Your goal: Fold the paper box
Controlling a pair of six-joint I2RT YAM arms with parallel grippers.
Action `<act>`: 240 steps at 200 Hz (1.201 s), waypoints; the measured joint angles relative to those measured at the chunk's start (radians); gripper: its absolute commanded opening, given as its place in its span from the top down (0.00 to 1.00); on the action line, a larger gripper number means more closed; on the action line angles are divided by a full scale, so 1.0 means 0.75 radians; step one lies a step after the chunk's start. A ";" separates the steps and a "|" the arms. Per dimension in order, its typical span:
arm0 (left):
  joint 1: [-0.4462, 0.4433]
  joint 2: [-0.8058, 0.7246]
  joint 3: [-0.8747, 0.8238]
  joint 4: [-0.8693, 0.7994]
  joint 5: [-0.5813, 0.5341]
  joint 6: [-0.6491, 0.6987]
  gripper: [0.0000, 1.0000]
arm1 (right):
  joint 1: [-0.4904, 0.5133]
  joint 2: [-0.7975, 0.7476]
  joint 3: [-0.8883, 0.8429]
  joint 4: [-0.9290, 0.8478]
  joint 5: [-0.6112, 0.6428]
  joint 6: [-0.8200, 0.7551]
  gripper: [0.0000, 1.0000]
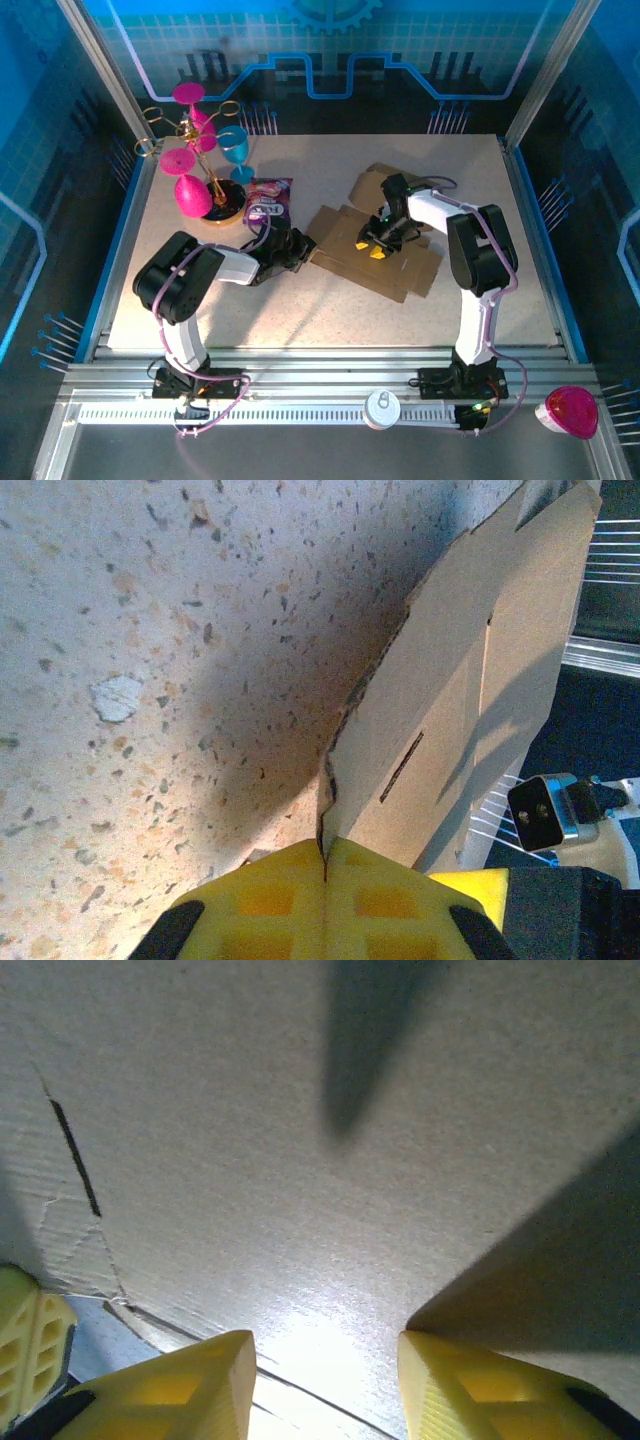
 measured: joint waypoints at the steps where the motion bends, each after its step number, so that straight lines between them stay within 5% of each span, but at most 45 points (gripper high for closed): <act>1: -0.001 -0.002 0.000 -0.002 -0.001 0.000 1.00 | 0.000 -0.002 0.000 0.000 0.002 0.002 0.47; 41: -0.029 -0.132 0.010 -0.098 -0.078 -0.104 1.00 | -0.029 -0.267 -0.003 -0.004 0.114 0.056 0.31; 88: -0.051 -0.260 0.223 -0.368 -0.175 -0.246 1.00 | -0.059 -0.792 -0.047 0.002 0.342 0.079 0.40; 142: -0.051 -0.271 0.398 -0.568 -0.196 -0.310 1.00 | 0.173 -1.126 -0.297 0.083 0.611 -0.098 0.41; 191: -0.051 -0.271 0.398 -0.592 -0.200 -0.408 1.00 | 0.270 -1.366 -0.784 0.403 0.600 0.633 0.37; 240: -0.053 -0.271 0.398 -0.588 -0.201 -0.474 1.00 | 0.494 -1.305 -1.069 0.863 0.796 1.267 0.32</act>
